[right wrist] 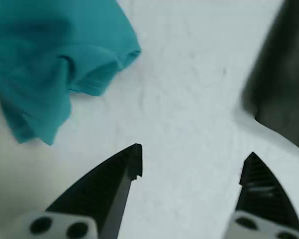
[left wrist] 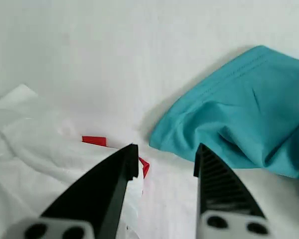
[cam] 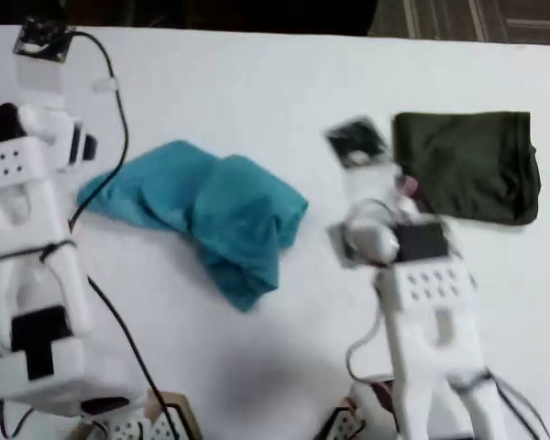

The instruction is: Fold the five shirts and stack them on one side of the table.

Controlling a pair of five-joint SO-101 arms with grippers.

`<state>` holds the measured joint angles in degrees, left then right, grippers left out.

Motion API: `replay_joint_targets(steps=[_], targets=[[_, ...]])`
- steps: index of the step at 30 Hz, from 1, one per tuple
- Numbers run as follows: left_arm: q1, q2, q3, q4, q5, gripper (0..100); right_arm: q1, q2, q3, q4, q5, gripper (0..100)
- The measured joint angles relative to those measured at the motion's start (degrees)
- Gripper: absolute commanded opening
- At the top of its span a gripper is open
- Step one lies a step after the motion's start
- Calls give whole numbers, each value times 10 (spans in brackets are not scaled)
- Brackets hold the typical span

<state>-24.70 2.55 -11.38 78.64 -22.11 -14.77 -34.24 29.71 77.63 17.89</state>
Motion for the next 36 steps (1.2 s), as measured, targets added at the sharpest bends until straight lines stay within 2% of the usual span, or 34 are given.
replay_joint_targets(steps=[6, 13, 16, 22, 24, 27, 28, 31, 36], targets=[[-19, 76, -11, -3, 0, 203, -156, 144, -92, 8, -25, 490], [-69, 86, -23, -3, 0, 203, -265, 266, -98, -33, -25, 498], [-85, 86, -23, -3, 0, 203, -290, 320, -99, -69, -29, 498], [-98, 87, -23, -3, 0, 203, -288, 431, -108, -134, -29, 466], [-98, 87, -23, -3, 0, 203, -272, 456, -126, -135, -29, 354], [-98, 89, -23, -3, 0, 203, -227, 474, -157, -126, -29, 67], [-98, 89, -23, -3, 0, 203, -211, 475, -170, -120, -29, 0], [-98, 90, -23, -3, 0, 202, -158, 475, -202, -105, -29, 92], [-95, 91, -23, -3, 0, 201, -72, 475, -245, -76, -29, 18]])
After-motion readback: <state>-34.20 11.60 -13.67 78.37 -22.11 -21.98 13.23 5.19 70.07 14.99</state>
